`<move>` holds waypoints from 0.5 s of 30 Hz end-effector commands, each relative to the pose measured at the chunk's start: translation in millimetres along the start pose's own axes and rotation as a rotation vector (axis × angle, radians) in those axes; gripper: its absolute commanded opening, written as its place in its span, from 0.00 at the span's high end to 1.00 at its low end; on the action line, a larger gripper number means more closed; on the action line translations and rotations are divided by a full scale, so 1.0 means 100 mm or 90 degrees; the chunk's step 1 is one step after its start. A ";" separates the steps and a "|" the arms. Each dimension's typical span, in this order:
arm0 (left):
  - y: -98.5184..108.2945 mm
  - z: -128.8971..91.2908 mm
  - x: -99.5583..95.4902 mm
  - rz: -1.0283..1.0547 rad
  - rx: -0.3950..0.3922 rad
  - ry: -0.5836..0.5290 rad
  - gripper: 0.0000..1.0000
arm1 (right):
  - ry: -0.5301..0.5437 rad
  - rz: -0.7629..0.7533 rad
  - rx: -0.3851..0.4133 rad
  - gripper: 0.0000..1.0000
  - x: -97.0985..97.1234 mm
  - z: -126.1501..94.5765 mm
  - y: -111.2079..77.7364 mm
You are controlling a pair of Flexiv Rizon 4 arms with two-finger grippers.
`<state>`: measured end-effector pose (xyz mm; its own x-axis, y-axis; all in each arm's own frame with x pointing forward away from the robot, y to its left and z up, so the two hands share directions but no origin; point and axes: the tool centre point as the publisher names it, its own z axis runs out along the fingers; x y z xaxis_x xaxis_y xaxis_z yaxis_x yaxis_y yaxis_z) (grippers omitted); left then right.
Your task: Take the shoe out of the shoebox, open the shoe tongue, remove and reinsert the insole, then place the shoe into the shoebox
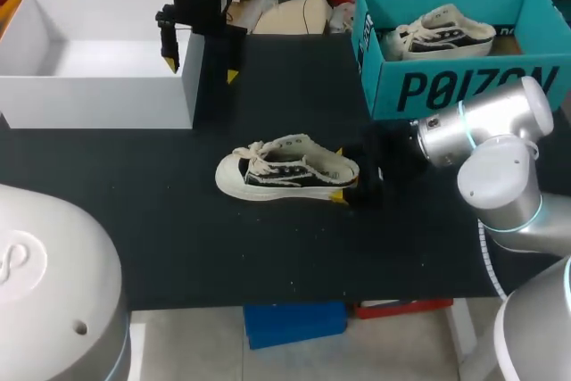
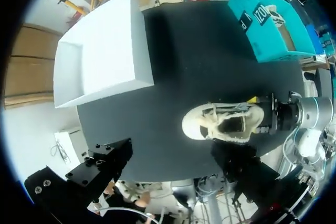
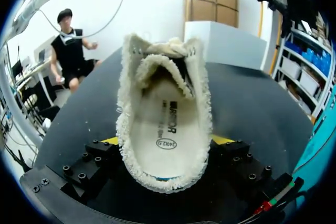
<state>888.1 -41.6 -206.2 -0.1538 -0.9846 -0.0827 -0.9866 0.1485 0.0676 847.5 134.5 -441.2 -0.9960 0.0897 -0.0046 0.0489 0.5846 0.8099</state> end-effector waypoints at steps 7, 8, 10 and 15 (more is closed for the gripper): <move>0.26 0.06 0.67 -0.071 -0.005 -0.072 0.00 | -0.001 0.001 0.000 1.00 0.00 0.03 0.00; 0.29 0.09 0.73 -0.078 -0.007 -0.076 0.00 | -0.001 0.001 0.000 1.00 0.00 0.03 0.00; 0.33 0.16 0.86 -0.072 0.003 -0.089 0.00 | -0.001 0.001 0.000 1.00 0.00 0.03 0.00; 0.40 0.31 1.10 -0.071 -0.003 -0.099 0.00 | -0.001 0.001 0.000 1.00 0.00 0.03 0.00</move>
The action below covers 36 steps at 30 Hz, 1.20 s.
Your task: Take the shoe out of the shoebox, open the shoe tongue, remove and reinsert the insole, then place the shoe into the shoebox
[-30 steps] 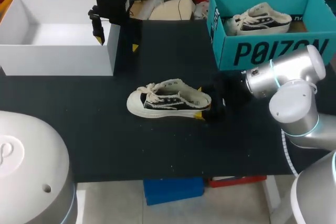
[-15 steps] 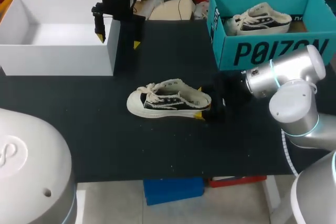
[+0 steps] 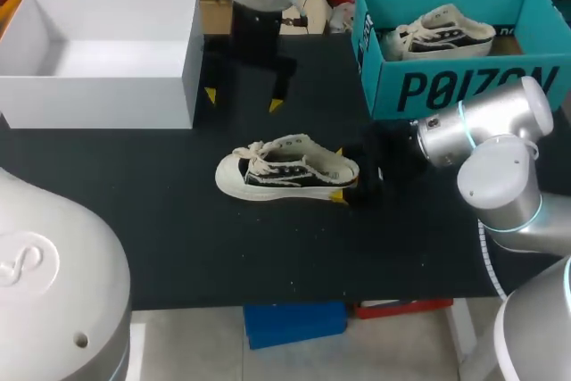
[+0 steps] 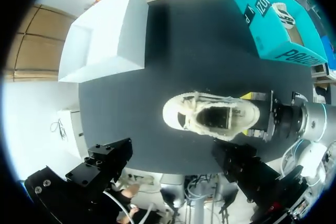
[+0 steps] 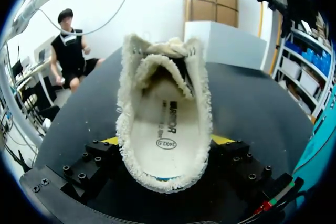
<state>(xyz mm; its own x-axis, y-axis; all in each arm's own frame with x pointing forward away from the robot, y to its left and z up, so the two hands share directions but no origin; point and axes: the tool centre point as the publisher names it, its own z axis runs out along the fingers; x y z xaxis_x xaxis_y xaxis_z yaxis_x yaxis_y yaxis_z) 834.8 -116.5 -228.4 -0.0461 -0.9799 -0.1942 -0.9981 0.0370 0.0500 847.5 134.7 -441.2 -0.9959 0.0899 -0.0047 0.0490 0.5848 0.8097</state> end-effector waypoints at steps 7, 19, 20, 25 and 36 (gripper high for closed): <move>0.12 0.33 0.62 0.038 -0.002 -0.070 0.00 | -0.001 0.001 0.000 1.00 0.00 0.03 0.00; 0.09 0.74 1.01 0.056 0.005 -0.126 0.00 | -0.001 0.001 0.000 1.00 0.00 0.03 0.00; 0.08 0.78 1.03 0.058 0.011 -0.132 0.00 | -0.001 0.001 0.000 1.00 0.00 0.03 0.00; 0.02 0.92 1.11 0.053 0.012 -0.140 0.00 | -0.001 0.001 0.000 1.00 0.00 0.03 0.00; -0.07 1.20 1.10 0.046 0.020 -0.175 0.00 | -0.001 0.001 0.000 1.00 0.00 0.03 0.00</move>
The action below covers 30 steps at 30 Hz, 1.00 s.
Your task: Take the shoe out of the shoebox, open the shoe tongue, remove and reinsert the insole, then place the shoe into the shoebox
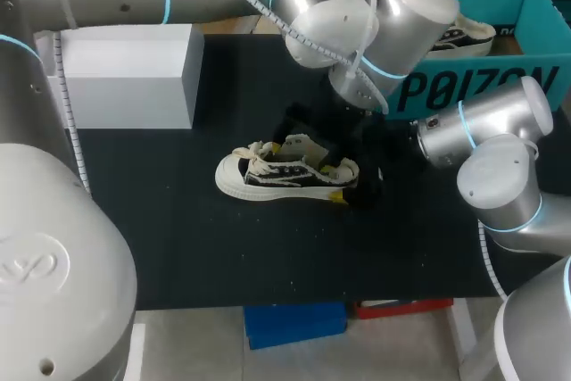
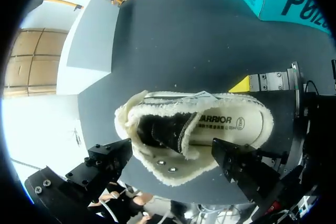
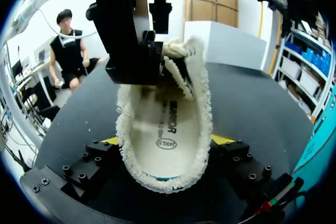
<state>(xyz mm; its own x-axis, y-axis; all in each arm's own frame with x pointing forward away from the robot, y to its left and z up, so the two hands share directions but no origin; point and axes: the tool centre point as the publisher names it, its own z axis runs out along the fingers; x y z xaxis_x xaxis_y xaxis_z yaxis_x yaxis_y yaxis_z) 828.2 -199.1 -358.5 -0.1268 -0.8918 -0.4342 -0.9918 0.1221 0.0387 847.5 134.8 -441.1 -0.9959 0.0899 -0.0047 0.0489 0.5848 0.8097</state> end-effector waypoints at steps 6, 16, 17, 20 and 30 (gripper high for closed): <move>-0.10 0.15 -0.03 -0.011 -0.005 -0.015 0.00 | -0.001 0.001 0.000 1.00 0.00 0.03 -0.01; -0.16 0.27 -0.09 -0.007 -0.015 -0.051 1.00 | -0.001 0.001 0.000 1.00 0.00 0.03 -0.01; -0.17 0.27 -0.09 -0.007 -0.016 -0.051 1.00 | -0.001 0.001 0.000 1.00 0.00 0.03 -0.01; -0.18 0.24 -0.09 -0.005 -0.012 -0.054 1.00 | -0.001 0.001 0.000 1.00 0.00 0.03 -0.01; -0.20 0.07 -0.09 -0.009 0.010 -0.041 1.00 | -0.001 0.001 0.000 1.00 0.00 0.03 -0.01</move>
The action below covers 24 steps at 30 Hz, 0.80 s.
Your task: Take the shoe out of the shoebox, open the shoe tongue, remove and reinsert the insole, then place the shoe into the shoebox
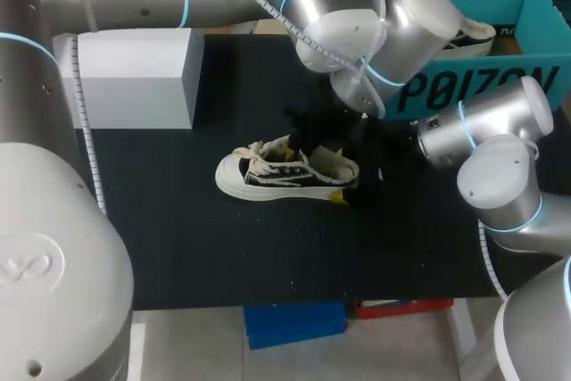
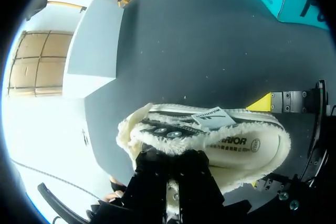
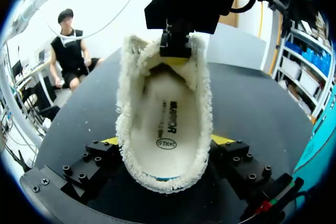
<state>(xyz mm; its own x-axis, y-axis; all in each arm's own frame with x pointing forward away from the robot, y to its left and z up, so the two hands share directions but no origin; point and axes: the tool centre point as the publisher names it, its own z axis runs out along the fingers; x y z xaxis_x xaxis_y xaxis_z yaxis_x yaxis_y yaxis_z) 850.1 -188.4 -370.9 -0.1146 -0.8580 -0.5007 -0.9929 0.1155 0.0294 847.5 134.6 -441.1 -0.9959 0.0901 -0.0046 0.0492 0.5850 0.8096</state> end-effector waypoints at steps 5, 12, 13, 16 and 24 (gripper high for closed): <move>0.01 -0.22 -0.07 -0.005 0.019 0.027 1.00 | -0.001 0.000 0.000 1.00 0.00 0.03 0.00; 0.03 -0.29 -0.29 -0.019 0.031 0.039 1.00 | -0.001 0.000 0.000 1.00 0.00 0.03 0.00; 0.04 -0.28 -0.33 -0.023 0.031 0.038 1.00 | -0.001 0.000 0.000 1.00 0.00 0.03 0.00; 0.05 -0.24 -0.46 -0.035 0.031 0.036 1.00 | -0.001 0.000 0.000 1.00 0.00 0.03 0.00; 0.09 -0.09 -0.81 -0.072 0.018 0.040 1.00 | -0.001 0.000 0.000 1.00 0.00 0.03 0.00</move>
<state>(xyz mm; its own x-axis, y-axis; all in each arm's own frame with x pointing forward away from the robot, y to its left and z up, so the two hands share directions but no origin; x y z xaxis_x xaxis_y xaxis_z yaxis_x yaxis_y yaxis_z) 853.0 -138.3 -325.0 -0.0008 -0.8739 -0.4860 -0.9986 0.0262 -0.0454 847.5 135.1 -441.0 -0.9959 0.0899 -0.0052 0.0485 0.5845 0.8100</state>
